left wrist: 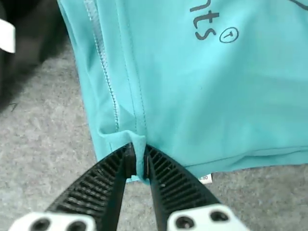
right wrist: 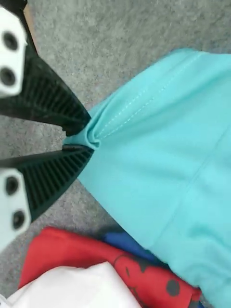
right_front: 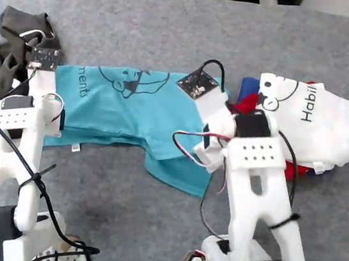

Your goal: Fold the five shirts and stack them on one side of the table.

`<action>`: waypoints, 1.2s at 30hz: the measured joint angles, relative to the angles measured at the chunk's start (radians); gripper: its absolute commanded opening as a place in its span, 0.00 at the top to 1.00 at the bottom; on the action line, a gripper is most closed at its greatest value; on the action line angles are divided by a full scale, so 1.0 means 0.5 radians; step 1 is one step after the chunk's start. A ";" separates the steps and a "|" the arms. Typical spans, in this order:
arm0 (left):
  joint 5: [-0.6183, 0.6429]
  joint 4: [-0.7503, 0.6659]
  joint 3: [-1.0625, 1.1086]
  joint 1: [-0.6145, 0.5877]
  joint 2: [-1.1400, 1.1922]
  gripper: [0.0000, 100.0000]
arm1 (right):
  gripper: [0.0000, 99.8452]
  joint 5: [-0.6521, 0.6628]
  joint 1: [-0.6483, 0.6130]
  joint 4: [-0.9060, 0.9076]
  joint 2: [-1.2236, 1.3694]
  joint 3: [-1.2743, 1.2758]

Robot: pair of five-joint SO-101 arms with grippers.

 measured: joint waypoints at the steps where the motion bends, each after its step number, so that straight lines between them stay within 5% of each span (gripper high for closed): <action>1: 0.000 0.000 0.012 0.000 0.000 0.97 | 0.99 0.000 0.000 0.003 -0.028 0.021; 13: 0.000 -0.212 0.301 0.000 0.000 0.91 | 0.97 0.049 0.003 -0.359 -0.055 0.555; 17: 0.000 -0.138 0.276 -0.086 0.000 0.81 | 0.81 0.150 0.000 -0.371 -0.055 0.580; 22: -0.003 0.064 0.058 -0.273 -0.009 0.80 | 0.65 0.178 0.003 -0.371 -0.055 0.577; 27: -0.006 0.304 -0.242 -0.295 -0.012 0.81 | 0.72 0.178 0.003 -0.184 -0.055 0.304; 31: 0.018 0.359 -0.488 -0.304 -0.012 0.97 | 1.00 0.178 0.003 -0.052 -0.055 -0.021; 33: 0.114 0.338 -0.571 -0.282 -0.012 0.95 | 0.94 0.178 0.003 -0.095 -0.015 -0.163; 36: 0.292 0.196 -0.620 -0.172 0.068 0.97 | 0.97 0.135 0.003 -0.227 0.166 -0.362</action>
